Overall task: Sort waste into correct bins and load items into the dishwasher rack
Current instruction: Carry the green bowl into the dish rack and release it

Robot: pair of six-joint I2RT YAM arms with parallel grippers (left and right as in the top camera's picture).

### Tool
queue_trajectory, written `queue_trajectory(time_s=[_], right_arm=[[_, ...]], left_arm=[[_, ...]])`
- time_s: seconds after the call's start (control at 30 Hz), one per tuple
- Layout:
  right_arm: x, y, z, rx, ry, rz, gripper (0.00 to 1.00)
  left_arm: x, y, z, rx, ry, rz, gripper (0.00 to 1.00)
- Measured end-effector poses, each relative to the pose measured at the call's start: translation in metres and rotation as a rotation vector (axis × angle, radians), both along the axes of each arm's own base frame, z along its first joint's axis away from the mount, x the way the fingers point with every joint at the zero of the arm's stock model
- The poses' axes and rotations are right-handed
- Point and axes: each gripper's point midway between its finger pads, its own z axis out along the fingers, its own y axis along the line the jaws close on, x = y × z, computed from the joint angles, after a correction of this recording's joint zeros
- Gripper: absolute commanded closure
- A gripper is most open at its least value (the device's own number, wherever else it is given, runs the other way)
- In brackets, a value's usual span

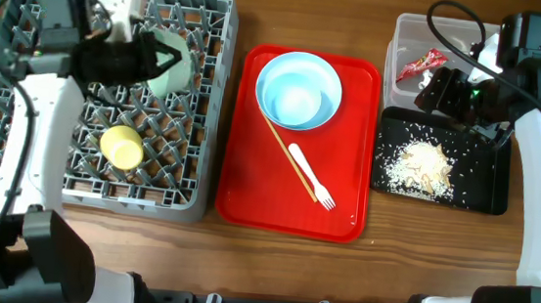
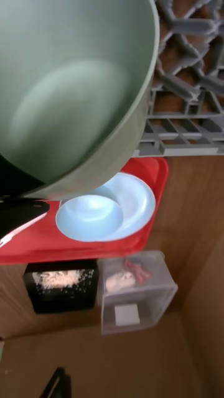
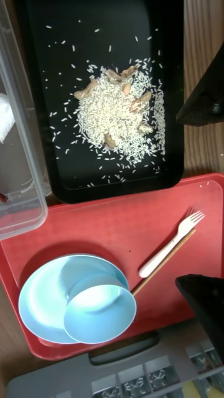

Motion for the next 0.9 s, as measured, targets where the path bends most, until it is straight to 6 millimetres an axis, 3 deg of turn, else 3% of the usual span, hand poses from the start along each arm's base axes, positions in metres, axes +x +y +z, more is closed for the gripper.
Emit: queue_trajectory(time_s=[0.2,0.5,0.9], right_arm=[[0.0,0.0,0.0,-0.001,0.0,0.002,0.23],[0.0,0.0,0.0,-0.001,0.0,0.003,0.23],[0.0,0.0,0.0,-0.002,-0.001,0.007,0.23]], left_arm=[[0.009,0.016,0.021,-0.158,-0.14,-0.08,0.96],[0.02,0.034,0.013,-0.357,-0.187,-0.144,0.96],[0.033,0.042,0.014,-0.366,-0.293,-0.186,0.96]])
